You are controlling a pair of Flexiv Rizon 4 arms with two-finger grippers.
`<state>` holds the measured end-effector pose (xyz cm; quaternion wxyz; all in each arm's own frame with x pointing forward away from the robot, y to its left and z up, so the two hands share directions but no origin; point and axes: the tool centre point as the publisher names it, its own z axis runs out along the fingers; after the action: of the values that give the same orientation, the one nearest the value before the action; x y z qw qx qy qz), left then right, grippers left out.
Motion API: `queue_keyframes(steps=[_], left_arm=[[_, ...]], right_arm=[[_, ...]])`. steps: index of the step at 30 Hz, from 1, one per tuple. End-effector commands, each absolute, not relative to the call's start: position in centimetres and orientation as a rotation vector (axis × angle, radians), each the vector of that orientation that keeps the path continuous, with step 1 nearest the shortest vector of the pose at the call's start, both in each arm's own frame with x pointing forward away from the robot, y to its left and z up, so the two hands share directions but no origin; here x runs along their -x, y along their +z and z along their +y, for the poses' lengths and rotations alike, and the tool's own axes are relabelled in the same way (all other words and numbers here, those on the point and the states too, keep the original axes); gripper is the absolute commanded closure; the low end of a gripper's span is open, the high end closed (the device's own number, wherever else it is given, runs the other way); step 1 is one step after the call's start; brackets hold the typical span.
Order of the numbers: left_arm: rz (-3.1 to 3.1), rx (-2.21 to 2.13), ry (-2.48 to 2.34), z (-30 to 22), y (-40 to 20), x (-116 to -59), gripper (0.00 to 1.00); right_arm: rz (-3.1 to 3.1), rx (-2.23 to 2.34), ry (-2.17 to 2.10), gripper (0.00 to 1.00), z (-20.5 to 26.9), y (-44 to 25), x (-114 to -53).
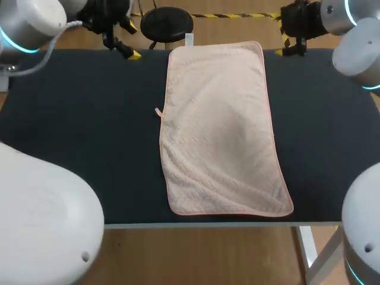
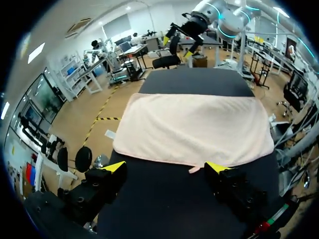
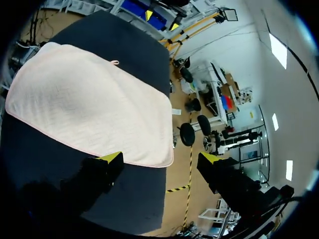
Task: Fold the towel
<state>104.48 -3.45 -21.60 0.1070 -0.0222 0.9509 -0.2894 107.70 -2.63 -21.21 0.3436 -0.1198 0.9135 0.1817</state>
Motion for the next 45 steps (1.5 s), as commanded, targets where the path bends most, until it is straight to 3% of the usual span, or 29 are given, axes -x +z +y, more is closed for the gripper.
queue_keyframes(steps=[1, 27, 45], left_arm=[[3.017, -0.145, -0.384, -4.5, -22.7, -105.1, 0.00], [3.025, -0.035, -0.516, -8.8, -33.1, -104.0, 0.00], [3.111, -0.077, -0.470, -11.9, -38.4, -105.2, 0.00]], right_arm=[[2.615, 0.303, -0.056, 0.00, -1.6, -21.7, -107.3], [2.818, 0.045, -0.071, 0.00, 0.7, -32.5, -104.4], [2.917, -0.022, -0.063, 0.00, -0.3, -38.3, -104.5]])
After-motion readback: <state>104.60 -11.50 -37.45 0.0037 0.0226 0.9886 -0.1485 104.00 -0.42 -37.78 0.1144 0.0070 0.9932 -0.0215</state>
